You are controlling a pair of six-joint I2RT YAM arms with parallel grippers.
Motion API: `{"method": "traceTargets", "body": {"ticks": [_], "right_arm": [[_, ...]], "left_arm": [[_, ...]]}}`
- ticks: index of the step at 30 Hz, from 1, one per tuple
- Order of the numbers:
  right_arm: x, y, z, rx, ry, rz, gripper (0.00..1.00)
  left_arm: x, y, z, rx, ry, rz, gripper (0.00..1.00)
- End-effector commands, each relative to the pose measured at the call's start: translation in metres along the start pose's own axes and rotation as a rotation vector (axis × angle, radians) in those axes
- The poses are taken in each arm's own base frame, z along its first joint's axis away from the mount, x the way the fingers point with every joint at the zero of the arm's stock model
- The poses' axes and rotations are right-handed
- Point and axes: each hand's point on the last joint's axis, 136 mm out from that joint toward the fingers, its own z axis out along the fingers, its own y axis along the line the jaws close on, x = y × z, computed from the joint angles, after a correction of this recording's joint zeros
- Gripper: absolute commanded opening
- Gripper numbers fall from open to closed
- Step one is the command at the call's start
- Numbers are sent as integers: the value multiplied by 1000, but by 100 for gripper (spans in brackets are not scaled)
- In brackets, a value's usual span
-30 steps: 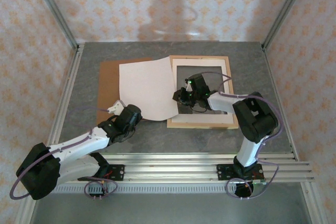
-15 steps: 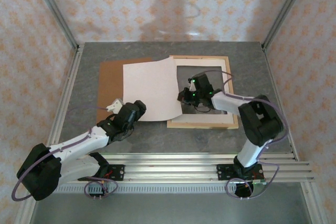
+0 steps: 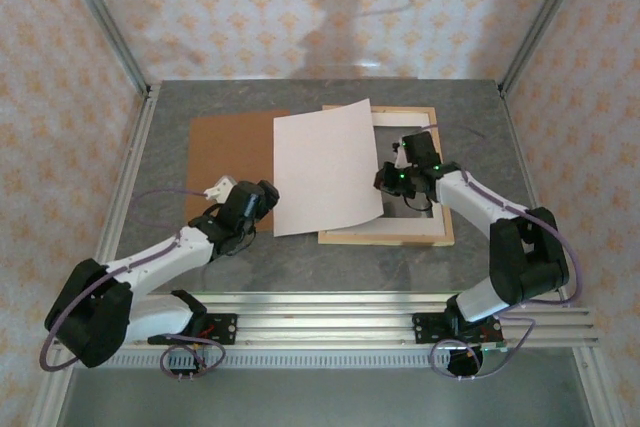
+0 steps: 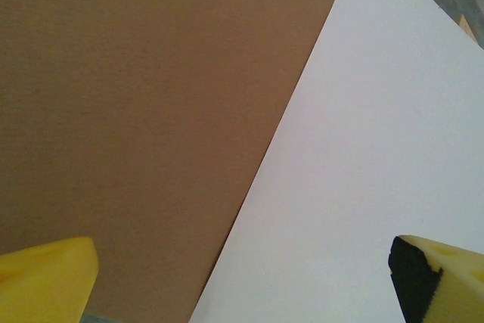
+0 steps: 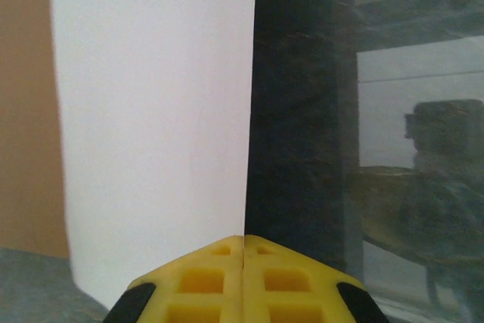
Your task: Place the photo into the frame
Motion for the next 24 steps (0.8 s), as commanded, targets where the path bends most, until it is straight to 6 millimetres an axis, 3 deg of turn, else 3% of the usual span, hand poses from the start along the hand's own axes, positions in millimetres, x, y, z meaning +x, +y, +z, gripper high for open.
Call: {"method": "traceTargets", "body": {"ticks": [1, 6, 15, 24], "right_arm": [[0, -26, -18, 137, 0, -34, 0], [-9, -49, -37, 231, -44, -20, 0], [-22, -69, -61, 391, -95, -77, 0], [-34, -73, -66, 463, -60, -144, 0]], "left_arm": [[-5, -19, 5, 45, 5, 7, 100], [4, -24, 16, 45, 51, 14, 100], [12, -28, 26, 35, 94, 27, 100], [12, -25, 25, 35, 91, 28, 100]]}}
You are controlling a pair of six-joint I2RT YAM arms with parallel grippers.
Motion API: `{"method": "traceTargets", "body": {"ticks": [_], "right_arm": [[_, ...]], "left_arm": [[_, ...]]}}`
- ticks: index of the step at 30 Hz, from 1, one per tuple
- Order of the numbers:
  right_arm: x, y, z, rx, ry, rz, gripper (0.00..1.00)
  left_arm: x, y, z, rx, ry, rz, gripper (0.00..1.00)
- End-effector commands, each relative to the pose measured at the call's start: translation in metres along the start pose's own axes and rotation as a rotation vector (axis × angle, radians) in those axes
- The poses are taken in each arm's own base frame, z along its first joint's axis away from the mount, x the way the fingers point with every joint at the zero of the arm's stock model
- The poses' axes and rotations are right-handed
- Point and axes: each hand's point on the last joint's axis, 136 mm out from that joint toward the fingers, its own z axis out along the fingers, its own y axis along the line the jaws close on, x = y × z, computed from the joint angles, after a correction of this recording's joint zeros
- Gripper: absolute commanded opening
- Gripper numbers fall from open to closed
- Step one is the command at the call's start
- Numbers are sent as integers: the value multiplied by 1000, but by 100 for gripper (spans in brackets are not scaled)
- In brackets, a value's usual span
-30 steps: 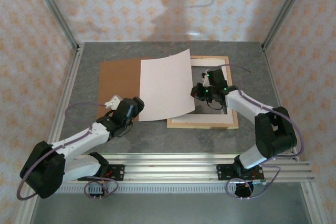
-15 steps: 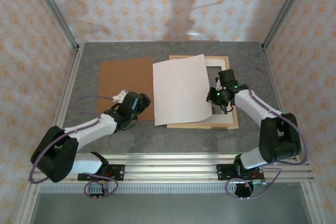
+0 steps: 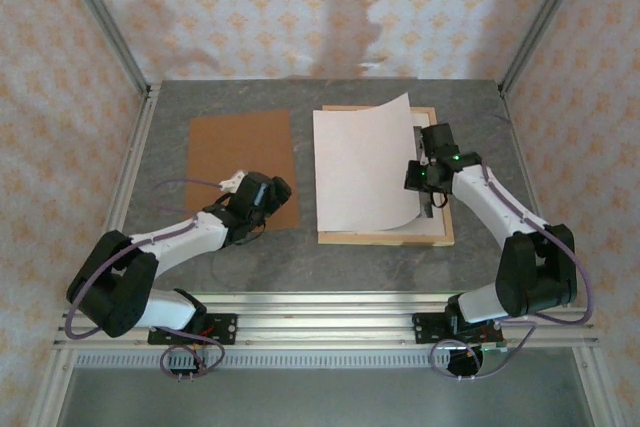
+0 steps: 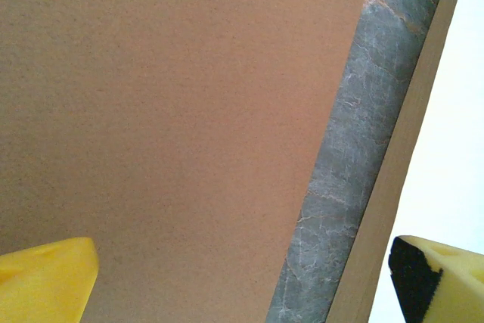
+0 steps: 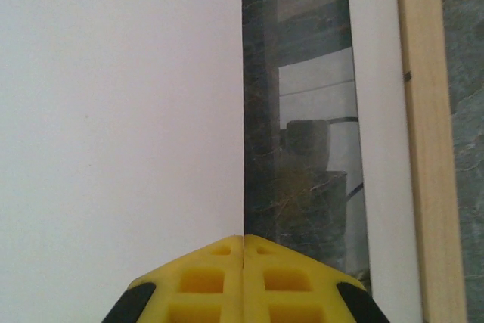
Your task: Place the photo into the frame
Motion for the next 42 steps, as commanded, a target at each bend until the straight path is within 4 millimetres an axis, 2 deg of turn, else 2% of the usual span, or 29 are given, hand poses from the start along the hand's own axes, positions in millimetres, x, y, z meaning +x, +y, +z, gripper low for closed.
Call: {"method": "traceTargets", "body": {"ticks": [1, 9, 17, 42], "right_arm": [[-7, -10, -2, 73, 19, -46, 0], [-7, -30, -3, 198, 32, 9, 0], [1, -33, -2, 201, 40, 35, 0], [4, -42, -14, 249, 27, 66, 0]], "left_arm": [[-9, -8, -3, 24, -25, 6, 100], [-11, -8, -5, 28, -33, 3, 100], [-8, -10, -4, 32, -20, 0, 100], [-6, -11, 0, 34, -5, 2, 100]]}}
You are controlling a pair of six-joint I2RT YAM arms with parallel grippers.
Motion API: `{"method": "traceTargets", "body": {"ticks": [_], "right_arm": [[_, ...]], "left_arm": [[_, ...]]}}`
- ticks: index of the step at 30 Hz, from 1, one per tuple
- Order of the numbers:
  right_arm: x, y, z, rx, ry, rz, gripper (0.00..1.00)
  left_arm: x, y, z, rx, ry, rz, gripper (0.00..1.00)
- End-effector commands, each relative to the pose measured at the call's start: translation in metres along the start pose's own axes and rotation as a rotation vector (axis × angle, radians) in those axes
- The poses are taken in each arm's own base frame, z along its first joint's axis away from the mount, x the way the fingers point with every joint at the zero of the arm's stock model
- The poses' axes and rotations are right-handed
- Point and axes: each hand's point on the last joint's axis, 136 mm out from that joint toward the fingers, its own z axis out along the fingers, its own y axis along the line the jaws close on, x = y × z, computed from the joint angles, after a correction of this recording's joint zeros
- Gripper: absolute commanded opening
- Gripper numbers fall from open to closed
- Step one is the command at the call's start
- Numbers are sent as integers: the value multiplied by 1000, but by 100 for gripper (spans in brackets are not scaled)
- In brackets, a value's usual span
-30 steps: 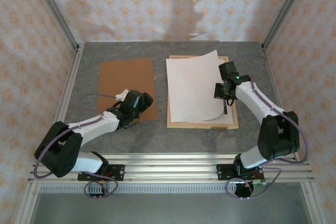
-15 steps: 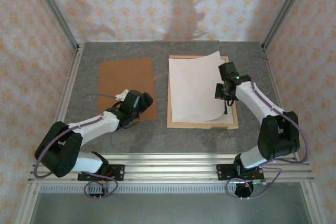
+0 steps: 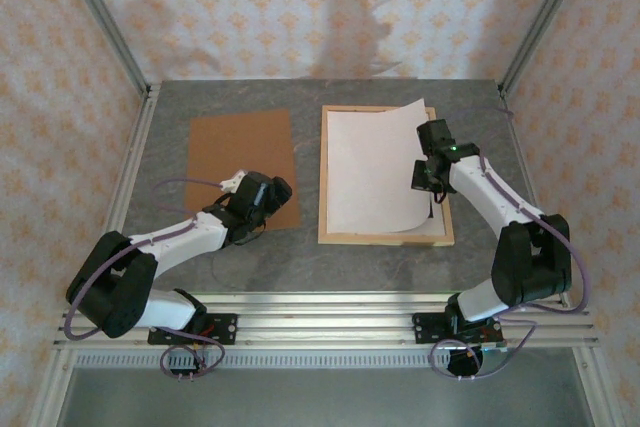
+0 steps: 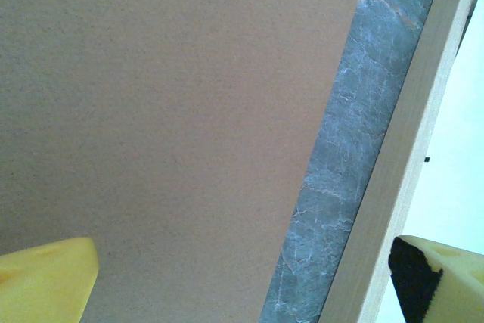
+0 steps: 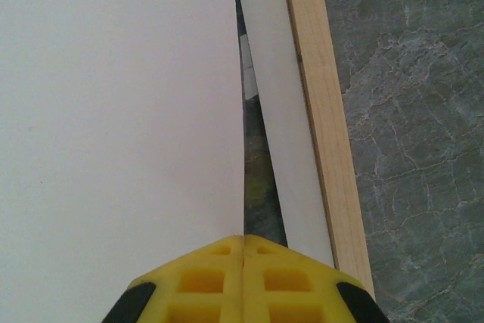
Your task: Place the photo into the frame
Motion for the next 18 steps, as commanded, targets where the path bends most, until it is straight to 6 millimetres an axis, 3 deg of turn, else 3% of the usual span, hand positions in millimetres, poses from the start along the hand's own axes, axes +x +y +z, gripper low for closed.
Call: {"method": "traceTargets", "body": {"ticks": [1, 10, 18], "right_arm": [[-1, -10, -10, 36, -23, 24, 0], [3, -2, -5, -10, -2, 32, 0], [2, 20, -5, -130, 9, 50, 0]], "left_arm": [[-8, -9, 1, 23, -19, 1, 100], [-7, -9, 1, 25, -15, 0, 100], [-6, -10, 1, 27, -13, 0, 100]]}}
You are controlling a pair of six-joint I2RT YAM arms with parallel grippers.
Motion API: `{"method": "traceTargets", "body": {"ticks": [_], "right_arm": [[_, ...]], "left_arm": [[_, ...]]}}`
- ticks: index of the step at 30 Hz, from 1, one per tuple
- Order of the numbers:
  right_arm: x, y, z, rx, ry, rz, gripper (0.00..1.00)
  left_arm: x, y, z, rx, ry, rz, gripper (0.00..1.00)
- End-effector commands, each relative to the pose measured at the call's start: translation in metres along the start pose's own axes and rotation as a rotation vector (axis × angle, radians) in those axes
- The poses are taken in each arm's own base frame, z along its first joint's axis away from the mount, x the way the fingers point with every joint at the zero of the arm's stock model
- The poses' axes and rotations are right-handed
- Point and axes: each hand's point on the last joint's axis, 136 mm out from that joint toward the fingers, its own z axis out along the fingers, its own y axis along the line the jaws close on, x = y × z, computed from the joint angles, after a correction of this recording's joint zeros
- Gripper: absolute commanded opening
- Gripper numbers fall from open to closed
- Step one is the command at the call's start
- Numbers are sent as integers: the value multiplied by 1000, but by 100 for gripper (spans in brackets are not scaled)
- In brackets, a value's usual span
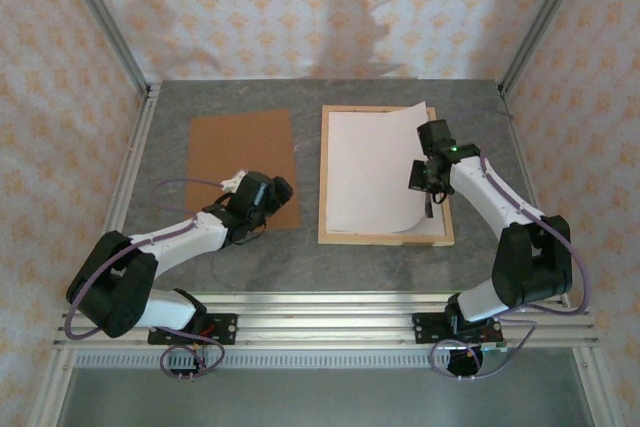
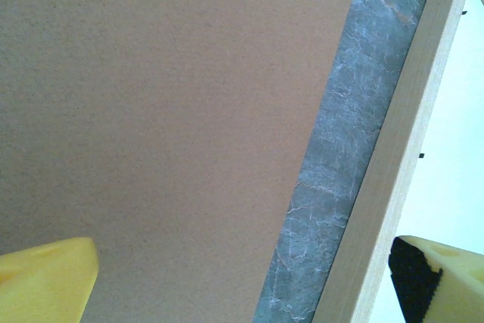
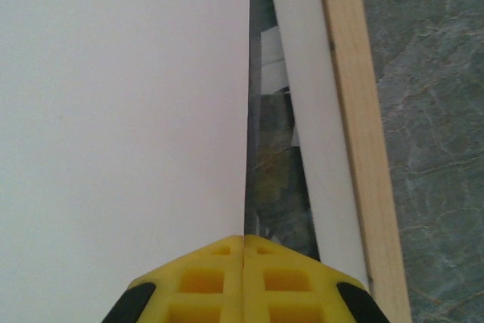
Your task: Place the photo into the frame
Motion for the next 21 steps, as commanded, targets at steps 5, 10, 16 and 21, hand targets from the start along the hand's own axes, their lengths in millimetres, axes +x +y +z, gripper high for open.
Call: {"method": "traceTargets", "body": {"ticks": [5, 10, 16, 21], "right_arm": [[-2, 6, -1, -39, -5, 15, 0], [-1, 0, 1, -4, -1, 6, 0], [-3, -9, 2, 48, -9, 4, 14], [-1, -14, 7, 86, 1, 1, 34]], "left_arm": [[-8, -7, 1, 15, -23, 1, 100], [-8, -7, 1, 15, -24, 2, 100], [-8, -10, 2, 17, -20, 3, 100], [-8, -10, 2, 19, -17, 1, 100]]}}
